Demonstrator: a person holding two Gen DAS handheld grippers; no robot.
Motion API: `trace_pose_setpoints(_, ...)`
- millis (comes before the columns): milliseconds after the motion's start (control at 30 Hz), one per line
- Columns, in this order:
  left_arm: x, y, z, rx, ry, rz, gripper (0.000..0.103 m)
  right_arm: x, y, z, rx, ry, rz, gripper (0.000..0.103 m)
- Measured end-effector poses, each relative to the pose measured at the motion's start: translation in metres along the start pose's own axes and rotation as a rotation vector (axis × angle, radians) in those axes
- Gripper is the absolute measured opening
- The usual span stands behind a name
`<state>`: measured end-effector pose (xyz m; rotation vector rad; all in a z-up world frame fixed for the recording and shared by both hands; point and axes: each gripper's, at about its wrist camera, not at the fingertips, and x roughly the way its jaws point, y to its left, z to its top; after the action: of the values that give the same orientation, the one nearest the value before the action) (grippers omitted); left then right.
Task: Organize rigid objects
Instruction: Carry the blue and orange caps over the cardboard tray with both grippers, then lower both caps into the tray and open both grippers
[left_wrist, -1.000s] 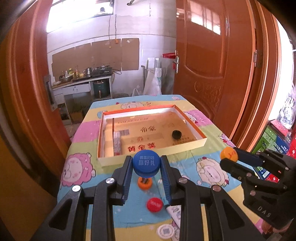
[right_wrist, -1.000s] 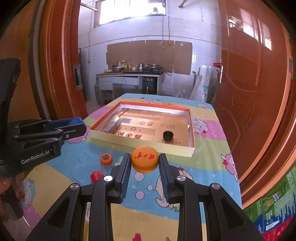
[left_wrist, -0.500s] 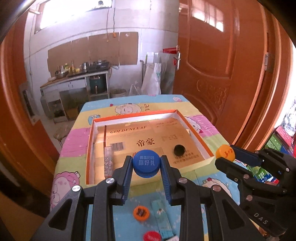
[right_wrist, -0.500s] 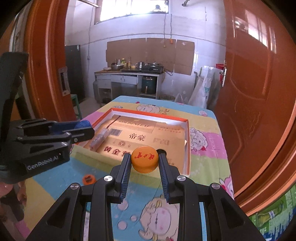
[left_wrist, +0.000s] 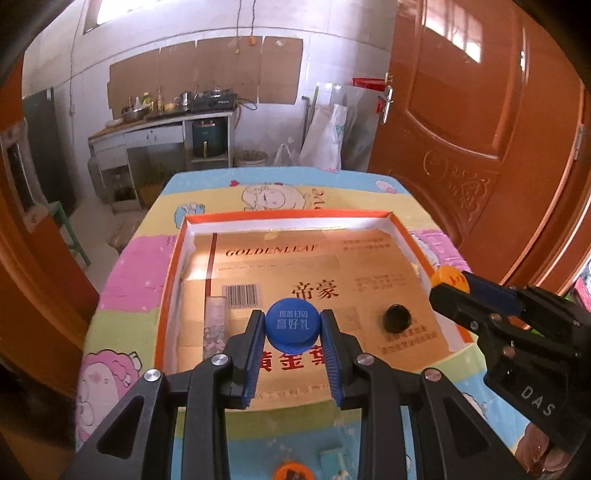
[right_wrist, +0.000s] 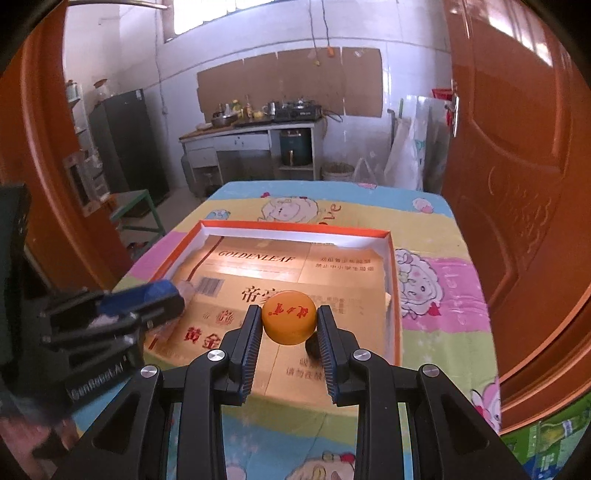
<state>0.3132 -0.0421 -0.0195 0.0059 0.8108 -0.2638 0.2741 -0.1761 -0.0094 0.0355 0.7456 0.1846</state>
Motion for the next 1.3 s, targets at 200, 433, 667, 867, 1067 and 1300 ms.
trace_pose_setpoints(200,0.024,0.010,-0.007,-0.027,0.033,-0.009,0.031,0.031,0.008,-0.008,-0.033,0.049,0.004,0.031)
trace_pose_setpoints(433,0.041,0.019,-0.012,-0.035,0.068,-0.016,0.031,0.059,0.013,-0.022,-0.074,0.115,0.001,0.031)
trace_pose_setpoints(667,0.053,0.016,-0.018,-0.024,0.107,-0.022,0.031,0.070,0.014,-0.028,-0.083,0.143,0.006,0.031)
trace_pose_setpoints(867,0.059,0.018,-0.023,-0.028,0.127,-0.029,0.031,0.077,0.014,-0.031,-0.082,0.164,0.009,0.031)
trace_pose_setpoints(1067,0.063,0.016,-0.025,-0.019,0.131,-0.024,0.031,0.081,0.015,-0.034,-0.083,0.178,0.004,0.031)
trace_pose_setpoints(1300,0.060,0.021,-0.027,-0.047,0.114,-0.073,0.031,0.083,0.014,-0.035,-0.078,0.169,-0.007,0.032)
